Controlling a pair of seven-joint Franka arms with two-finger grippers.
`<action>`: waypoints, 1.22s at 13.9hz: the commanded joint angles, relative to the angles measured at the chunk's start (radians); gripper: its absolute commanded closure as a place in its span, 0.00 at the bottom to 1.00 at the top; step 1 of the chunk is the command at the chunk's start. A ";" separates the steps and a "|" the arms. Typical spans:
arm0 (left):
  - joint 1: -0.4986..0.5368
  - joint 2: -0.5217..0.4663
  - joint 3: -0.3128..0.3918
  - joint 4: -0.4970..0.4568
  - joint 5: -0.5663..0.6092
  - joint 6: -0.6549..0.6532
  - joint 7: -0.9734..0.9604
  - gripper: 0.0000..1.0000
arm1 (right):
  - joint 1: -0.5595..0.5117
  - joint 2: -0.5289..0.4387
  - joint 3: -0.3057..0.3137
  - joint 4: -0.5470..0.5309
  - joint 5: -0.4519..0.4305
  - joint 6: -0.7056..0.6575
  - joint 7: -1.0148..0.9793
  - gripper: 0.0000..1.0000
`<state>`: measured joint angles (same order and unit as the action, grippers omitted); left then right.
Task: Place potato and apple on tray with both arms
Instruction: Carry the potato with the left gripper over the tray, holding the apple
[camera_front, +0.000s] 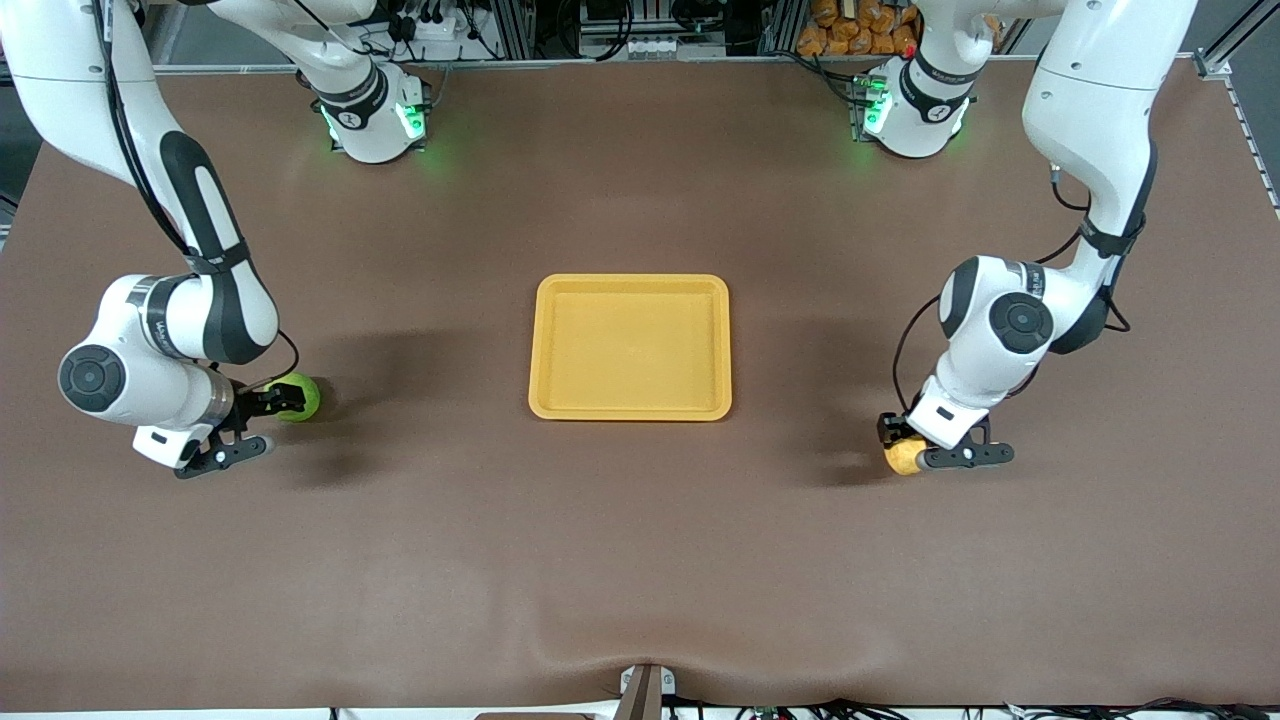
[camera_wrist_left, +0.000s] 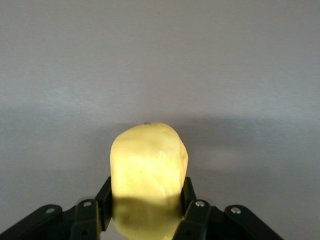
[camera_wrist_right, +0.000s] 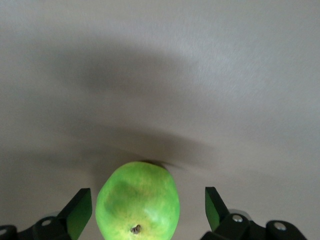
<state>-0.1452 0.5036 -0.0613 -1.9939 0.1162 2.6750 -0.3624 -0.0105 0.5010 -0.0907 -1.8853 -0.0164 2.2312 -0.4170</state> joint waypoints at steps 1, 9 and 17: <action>-0.040 -0.037 0.003 0.017 0.020 -0.070 -0.061 1.00 | -0.034 -0.038 0.006 -0.051 0.010 -0.004 -0.019 0.00; -0.183 -0.036 -0.066 0.141 0.014 -0.296 -0.261 1.00 | -0.039 -0.016 0.006 -0.051 0.130 -0.030 -0.043 0.00; -0.378 0.018 -0.063 0.214 0.022 -0.349 -0.424 1.00 | -0.043 0.004 0.006 -0.046 0.131 -0.030 -0.065 0.47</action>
<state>-0.4749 0.4845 -0.1353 -1.8210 0.1163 2.3480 -0.7430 -0.0354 0.5052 -0.0962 -1.9307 0.1009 2.2024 -0.4551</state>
